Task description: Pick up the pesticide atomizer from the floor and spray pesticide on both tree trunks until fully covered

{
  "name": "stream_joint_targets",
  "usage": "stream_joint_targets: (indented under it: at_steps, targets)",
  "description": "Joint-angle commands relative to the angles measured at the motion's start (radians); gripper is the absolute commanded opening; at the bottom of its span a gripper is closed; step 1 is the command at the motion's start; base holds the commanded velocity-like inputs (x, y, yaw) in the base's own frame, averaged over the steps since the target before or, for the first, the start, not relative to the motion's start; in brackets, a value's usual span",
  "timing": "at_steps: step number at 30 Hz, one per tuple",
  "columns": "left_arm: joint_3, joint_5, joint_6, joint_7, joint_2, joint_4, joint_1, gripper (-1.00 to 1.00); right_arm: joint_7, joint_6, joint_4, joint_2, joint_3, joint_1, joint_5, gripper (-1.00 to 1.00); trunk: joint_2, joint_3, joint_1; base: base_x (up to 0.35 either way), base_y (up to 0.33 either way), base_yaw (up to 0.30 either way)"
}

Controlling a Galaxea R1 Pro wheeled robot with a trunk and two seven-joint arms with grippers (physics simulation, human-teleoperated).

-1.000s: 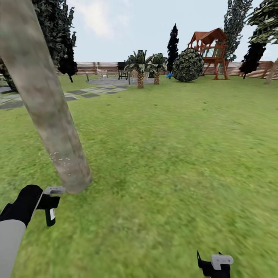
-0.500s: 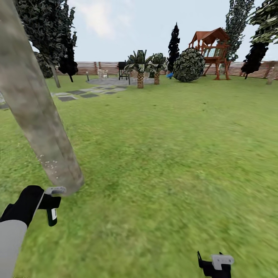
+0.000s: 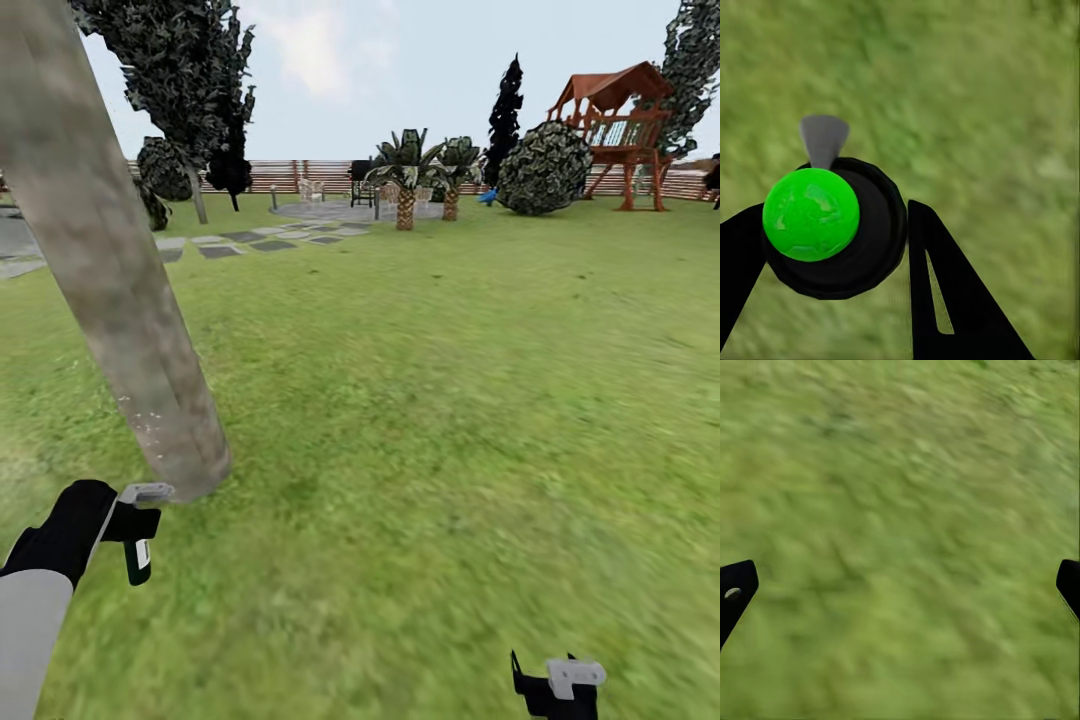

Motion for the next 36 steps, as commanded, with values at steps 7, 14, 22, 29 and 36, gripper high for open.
stream_joint_targets:
  at_steps: [7, 14, 22, 29, 36]
  targets:
    - [0.006, -0.01, 0.002, -0.01, -0.001, -0.006, -0.001, -1.0, -0.005, -0.002, 0.001, 0.0, -0.005, 0.0, 0.011, 1.0, 0.0, -0.001, 0.0, 0.232, -0.251, 0.276]
    - [0.006, -0.009, 0.001, -0.01, -0.027, -0.006, -0.001, -1.0, -0.005, -0.002, 0.001, 0.0, -0.005, 0.0, 0.011, 1.0, 0.0, -0.001, 0.0, 0.147, -0.256, 0.276]
    - [0.009, -0.009, 0.001, -0.01, -0.062, -0.013, -0.002, -1.0, -0.005, -0.002, 0.001, 0.0, -0.005, 0.0, 0.011, 1.0, 0.0, -0.001, 0.0, 0.147, -0.19, 0.276]
    - [0.009, -0.009, 0.0, -0.01, -0.061, -0.018, -0.002, -1.0, -0.004, -0.002, 0.001, 0.0, -0.005, 0.0, 0.011, 1.0, 0.0, -0.001, 0.0, 0.248, -0.169, 0.073]
    - [0.004, -0.013, -0.001, -0.009, -0.078, -0.018, -0.004, -1.0, -0.004, -0.002, 0.001, 0.0, -0.005, 0.0, 0.011, 1.0, 0.0, -0.001, 0.0, 0.1, -0.057, 0.001]
